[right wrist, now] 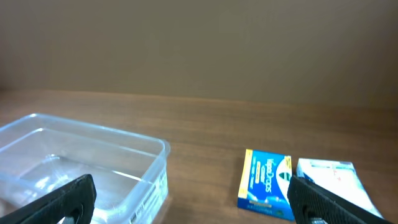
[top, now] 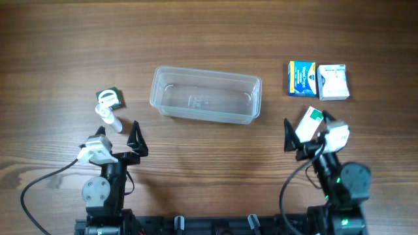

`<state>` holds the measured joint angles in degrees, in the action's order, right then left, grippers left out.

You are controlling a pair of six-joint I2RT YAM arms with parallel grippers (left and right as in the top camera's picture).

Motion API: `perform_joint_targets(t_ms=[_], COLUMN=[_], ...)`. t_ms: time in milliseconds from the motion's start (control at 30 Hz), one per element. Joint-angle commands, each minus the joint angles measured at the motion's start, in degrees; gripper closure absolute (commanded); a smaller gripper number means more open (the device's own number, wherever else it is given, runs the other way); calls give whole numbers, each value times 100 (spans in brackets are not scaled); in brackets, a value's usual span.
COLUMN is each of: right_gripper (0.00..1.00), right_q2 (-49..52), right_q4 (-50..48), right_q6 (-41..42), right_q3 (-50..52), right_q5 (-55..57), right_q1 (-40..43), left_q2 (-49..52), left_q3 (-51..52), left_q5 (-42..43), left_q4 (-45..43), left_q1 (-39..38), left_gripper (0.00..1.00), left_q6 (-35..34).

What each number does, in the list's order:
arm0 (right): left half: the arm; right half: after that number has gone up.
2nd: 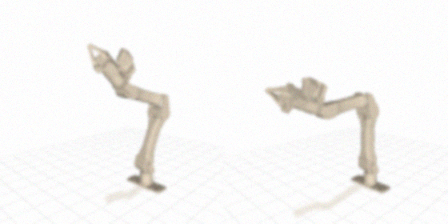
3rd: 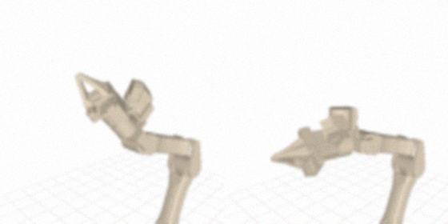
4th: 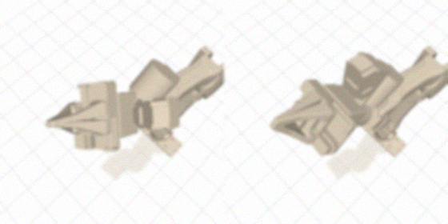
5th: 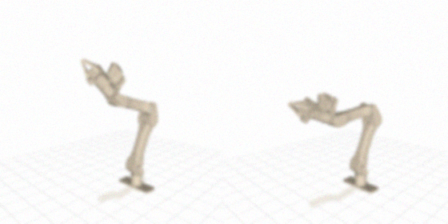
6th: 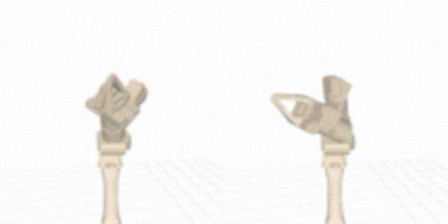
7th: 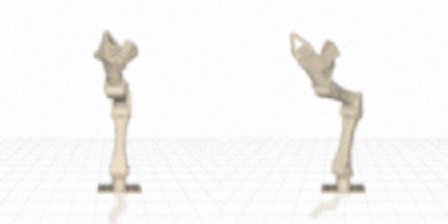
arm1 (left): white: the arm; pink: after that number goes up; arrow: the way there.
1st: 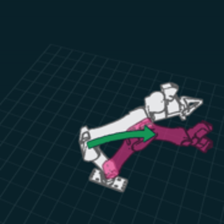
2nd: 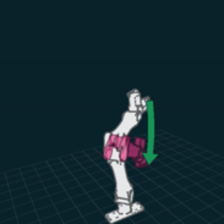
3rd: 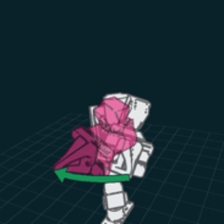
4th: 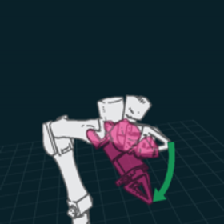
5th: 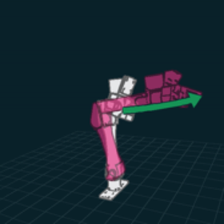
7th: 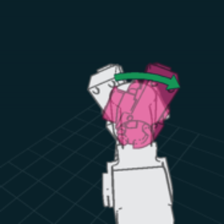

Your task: Pack container

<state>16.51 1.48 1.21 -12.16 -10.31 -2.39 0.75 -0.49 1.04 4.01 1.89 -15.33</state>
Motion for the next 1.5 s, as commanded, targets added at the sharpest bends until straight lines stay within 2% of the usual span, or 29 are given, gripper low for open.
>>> perform_joint_targets(t_ms=[0, 167, 233, 467, 633, 767, 1033, 1167, 1467], right_gripper=[0, 0, 0, 0, 0, 0, 0, 0, 0], right_q2=[1355, 3075, 4159, 6133, 6784, 6942, 7331, 7764, 8472], right_q4=[15, 313, 859, 2273, 2522, 2686, 3209, 3171, 2424], right_q6=[13, -278, -363, -420, -365, -400, 170, 238, 793], right_q3=[-1161, -2538, -3475, -5071, -5178, -5178, -5176, -5176, -5176], right_q5=[-11, -50, -24, -247, -957, -914, 748, 820, 1211], right_q1=[44, 44, 46, 157, 157, 157, 164, 164, 164], left_q2=[-33, -33, -33, -33, -33, -33, -33, -33, -33], left_q3=[17, 17, 17, 17, 17, 17, 17, 17, 17], left_q5=[87, 87, 87, 87, 87, 87, 87, 87, 87], left_q4=[35, 35, 35, 35, 35, 35, 35, 35, 35], left_q1=[22, 22, 22, 22, 22, 22, 22, 22, 22], left_gripper=[0, 0, 0, 0, 0, 0, 0, 0, 0], left_q6=[-9, -7, -9, -9, -9, -9, -9, -9, -9])
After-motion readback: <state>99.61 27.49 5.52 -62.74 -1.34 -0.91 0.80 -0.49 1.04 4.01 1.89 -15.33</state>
